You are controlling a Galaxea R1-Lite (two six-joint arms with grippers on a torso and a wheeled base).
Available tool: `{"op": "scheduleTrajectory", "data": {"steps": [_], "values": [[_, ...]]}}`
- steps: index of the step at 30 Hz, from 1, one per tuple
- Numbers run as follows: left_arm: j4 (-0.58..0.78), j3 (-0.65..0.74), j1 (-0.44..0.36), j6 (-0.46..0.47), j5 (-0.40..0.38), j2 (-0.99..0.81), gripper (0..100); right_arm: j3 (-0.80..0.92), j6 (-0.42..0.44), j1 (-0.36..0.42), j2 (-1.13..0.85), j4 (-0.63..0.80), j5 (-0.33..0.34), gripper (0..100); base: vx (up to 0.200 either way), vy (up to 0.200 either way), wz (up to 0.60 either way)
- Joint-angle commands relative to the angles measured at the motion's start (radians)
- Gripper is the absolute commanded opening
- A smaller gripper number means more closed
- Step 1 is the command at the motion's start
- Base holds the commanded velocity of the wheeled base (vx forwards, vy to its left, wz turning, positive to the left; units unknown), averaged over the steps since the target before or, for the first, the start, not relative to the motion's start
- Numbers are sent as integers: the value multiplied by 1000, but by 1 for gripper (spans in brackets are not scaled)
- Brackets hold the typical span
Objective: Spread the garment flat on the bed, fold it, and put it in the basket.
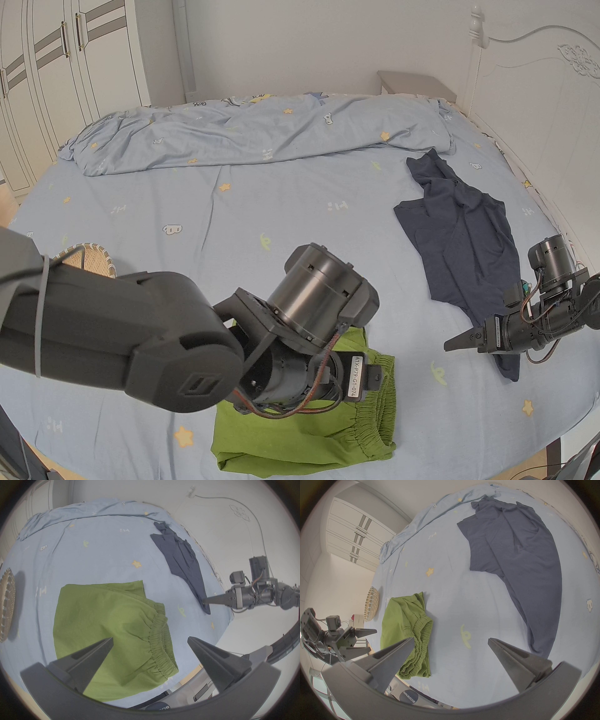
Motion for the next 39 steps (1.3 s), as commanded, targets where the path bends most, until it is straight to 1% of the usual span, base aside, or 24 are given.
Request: {"op": "scheduleTrajectory", "data": {"steps": [1,2,3,5,6,7,10,11,12,14,15,17,18,19,20,21,22,25,28,30,31,32,36,39], "values": [[-7,7,43,-31,-11,-44,100,-2,2,1,2,0,2,100,0,0,0],[-7,7,43,-31,-11,-44,100,-2,2,1,2,0,2,100,0,0,0],[-7,21,78,-35,-28,-84,100,-5,5,6,0,0,2,100,0,0,0],[-7,71,167,-35,-128,-164,100,-5,8,14,-5,0,3,100,0,0,0],[-7,74,173,-35,-134,-168,100,-5,8,15,-5,0,3,100,0,0,0],[-10,120,256,-34,-257,-239,100,-7,9,21,-11,0,3,100,0,0,0],[-35,219,417,-18,-510,-316,100,-8,14,21,-40,0,5,100,0,0,0],[-39,225,425,-18,-522,-319,100,-8,14,21,-41,0,5,100,0,0,0],[-105,308,531,-5,-666,-322,100,-10,20,24,-61,0,6,100,0,0,0],[-196,400,621,52,-766,-297,100,-10,28,29,-75,0,6,100,0,0,0],[-246,447,663,95,-797,-271,100,-10,34,35,-78,0,6,100,0,0,0],[-334,513,723,189,-824,-216,100,-10,45,46,-81,0,6,100,0,0,0],[-338,519,726,198,-826,-211,100,-10,46,47,-81,0,6,100,0,0,0],[-391,559,764,287,-826,-145,100,-8,52,54,-86,0,6,100,0,0,0],[-391,559,764,287,-826,-145,100,-8,52,54,-86,0,6,100,0,0,0],[-415,578,781,339,-823,-95,100,-7,52,55,-86,0,6,100,0,0,0],[-434,578,786,354,-820,-50,100,-8,52,55,-86,0,6,100,0,0,0],[-447,573,782,351,-823,-19,100,-8,54,55,-86,0,5,100,0,0,0],[-466,567,752,351,-827,40,100,-7,55,55,-84,0,5,100,0,0,0],[-507,565,732,351,-827,80,100,-4,55,57,-81,0,5,100,0,0,0],[-507,565,732,351,-827,80,100,-4,55,57,-81,0,5,100,0,0,0],[-536,564,713,351,-826,108,100,-4,55,55,-81,0,5,100,0,0,0],[-566,564,692,348,-829,129,100,-4,55,54,-81,0,5,100,0,0,0],[-590,564,655,321,-836,139,100,-4,55,54,-80,0,5,100,0,0,0]]}}
